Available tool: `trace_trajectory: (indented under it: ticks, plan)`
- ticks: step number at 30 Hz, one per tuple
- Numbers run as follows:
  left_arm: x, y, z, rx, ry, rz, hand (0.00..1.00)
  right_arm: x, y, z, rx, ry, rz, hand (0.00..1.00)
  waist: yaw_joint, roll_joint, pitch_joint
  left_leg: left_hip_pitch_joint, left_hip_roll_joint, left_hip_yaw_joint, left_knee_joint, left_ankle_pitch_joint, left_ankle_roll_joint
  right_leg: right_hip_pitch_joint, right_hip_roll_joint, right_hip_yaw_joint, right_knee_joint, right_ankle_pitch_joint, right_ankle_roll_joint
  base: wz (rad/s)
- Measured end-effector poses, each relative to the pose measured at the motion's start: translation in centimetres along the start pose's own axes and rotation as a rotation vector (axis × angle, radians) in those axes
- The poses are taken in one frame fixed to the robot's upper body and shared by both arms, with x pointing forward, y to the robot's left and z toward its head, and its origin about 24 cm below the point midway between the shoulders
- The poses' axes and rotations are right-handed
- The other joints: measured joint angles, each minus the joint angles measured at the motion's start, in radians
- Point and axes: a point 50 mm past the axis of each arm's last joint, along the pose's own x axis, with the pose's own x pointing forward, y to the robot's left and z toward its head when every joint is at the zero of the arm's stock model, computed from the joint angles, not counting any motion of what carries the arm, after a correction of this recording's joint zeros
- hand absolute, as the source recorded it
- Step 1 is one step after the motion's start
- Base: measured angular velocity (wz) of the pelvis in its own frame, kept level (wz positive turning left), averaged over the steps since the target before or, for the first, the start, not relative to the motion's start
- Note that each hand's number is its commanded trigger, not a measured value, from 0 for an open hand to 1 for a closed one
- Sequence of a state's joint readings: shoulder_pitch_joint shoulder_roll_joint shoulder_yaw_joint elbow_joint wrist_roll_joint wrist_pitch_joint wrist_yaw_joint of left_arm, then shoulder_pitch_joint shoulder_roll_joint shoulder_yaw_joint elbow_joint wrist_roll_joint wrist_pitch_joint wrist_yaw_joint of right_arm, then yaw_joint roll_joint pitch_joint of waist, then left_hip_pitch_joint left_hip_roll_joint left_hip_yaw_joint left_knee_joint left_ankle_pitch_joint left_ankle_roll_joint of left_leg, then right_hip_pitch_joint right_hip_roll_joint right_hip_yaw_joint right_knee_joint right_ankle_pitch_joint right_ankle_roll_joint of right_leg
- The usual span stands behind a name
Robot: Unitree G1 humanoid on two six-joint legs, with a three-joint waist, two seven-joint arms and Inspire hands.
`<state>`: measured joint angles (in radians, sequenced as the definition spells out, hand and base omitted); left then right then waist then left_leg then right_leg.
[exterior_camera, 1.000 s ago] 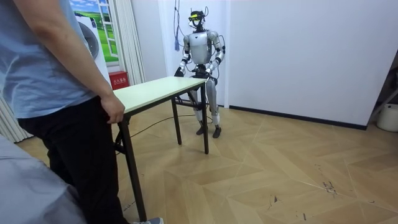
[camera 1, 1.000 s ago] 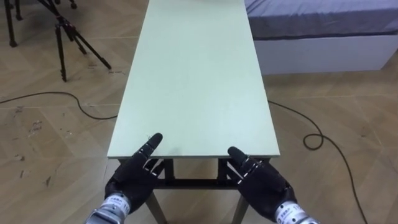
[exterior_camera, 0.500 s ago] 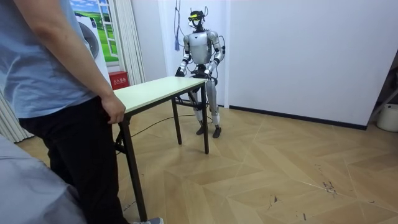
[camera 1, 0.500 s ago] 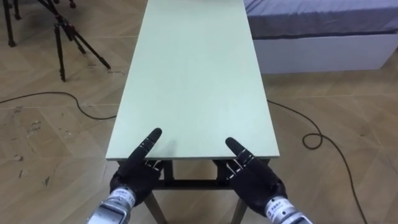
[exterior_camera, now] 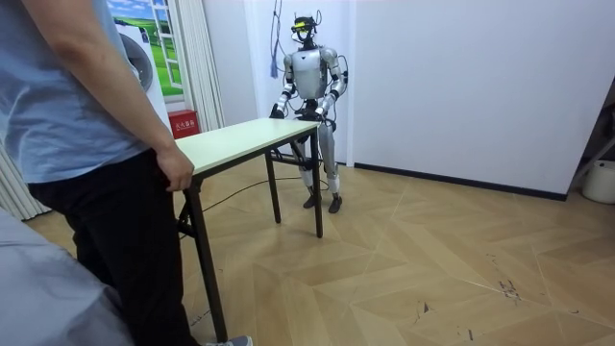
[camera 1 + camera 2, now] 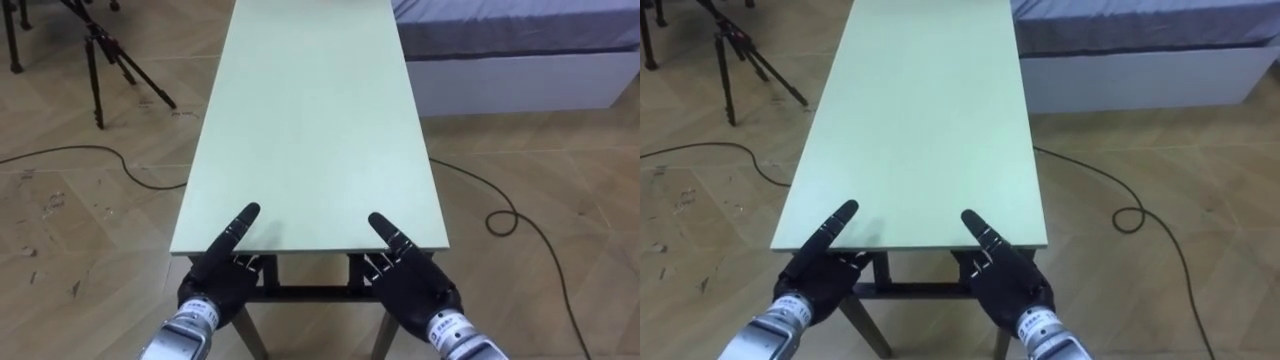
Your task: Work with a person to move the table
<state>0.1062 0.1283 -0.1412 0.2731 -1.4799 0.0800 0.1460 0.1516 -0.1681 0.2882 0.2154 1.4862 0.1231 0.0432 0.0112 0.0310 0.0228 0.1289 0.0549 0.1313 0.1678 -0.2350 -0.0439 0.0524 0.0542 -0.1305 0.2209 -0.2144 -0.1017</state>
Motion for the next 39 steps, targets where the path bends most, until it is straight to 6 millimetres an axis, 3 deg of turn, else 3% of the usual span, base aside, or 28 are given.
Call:
trace_trajectory:
  ticks: [5,6,7,8,17,21,39]
  plan:
    - [0.1,-0.1,-0.1,-0.036,-0.012,-0.001,0.0,0.2,0.4,-0.1,0.088,-0.019,0.003,0.0,-0.004,0.006,0.0017,-0.001,-0.002,0.0,0.0,0.002,0.003,-0.001,-0.001,0.006,-0.002,0.0,0.0,-0.02]
    - [0.1,-0.1,-0.1,-0.036,-0.012,-0.001,0.13,0.2,0.4,-0.1,0.099,-0.021,0.0,0.0,-0.004,0.006,0.0015,-0.001,-0.003,0.0,0.0,0.002,0.003,-0.001,-0.001,0.007,-0.001,0.0,0.0,0.0]
    - [0.1,-0.1,-0.1,-0.036,-0.012,-0.001,0.59,0.3,0.5,-0.1,0.111,-0.022,0.0,0.0,-0.004,0.006,0.0015,-0.001,-0.003,0.0,0.0,0.002,0.003,-0.001,-0.001,0.007,-0.001,0.0,0.0,0.0]
    - [0.1,-0.1,-0.1,-0.037,-0.013,-0.001,0.99,0.3,0.6,-0.1,0.124,-0.024,-0.002,1.0,-0.004,0.007,0.0013,-0.001,-0.003,0.0,0.0,0.002,0.003,-0.001,-0.001,0.008,-0.001,0.0,0.0,0.0]
    - [0.1,-0.2,-0.3,-0.033,-0.01,-0.002,1.0,0.3,0.5,-0.1,0.126,-0.031,-0.037,1.0,-0.001,0.019,-0.0025,0.0,-0.003,0.0,0.001,0.002,0.003,-0.002,-0.001,0.007,0.0,0.0,0.0,0.0]
    - [0.2,-0.2,-1.2,0.004,0.008,0.001,1.0,0.3,0.0,0.1,0.126,-0.052,-0.132,1.0,0.025,0.023,-0.0028,-0.004,-0.003,-0.002,0.0,0.002,0.003,-0.001,-0.002,0.0,0.0,0.0,0.0,0.0]
    - [-0.1,0.1,-1.9,0.077,0.012,0.013,1.0,0.3,-0.2,0.0,0.086,-0.086,-0.154,1.0,0.024,0.014,0.0026,0.005,0.001,-0.003,-0.008,0.002,0.003,0.011,-0.002,-0.005,0.0,0.0,0.0,0.01]
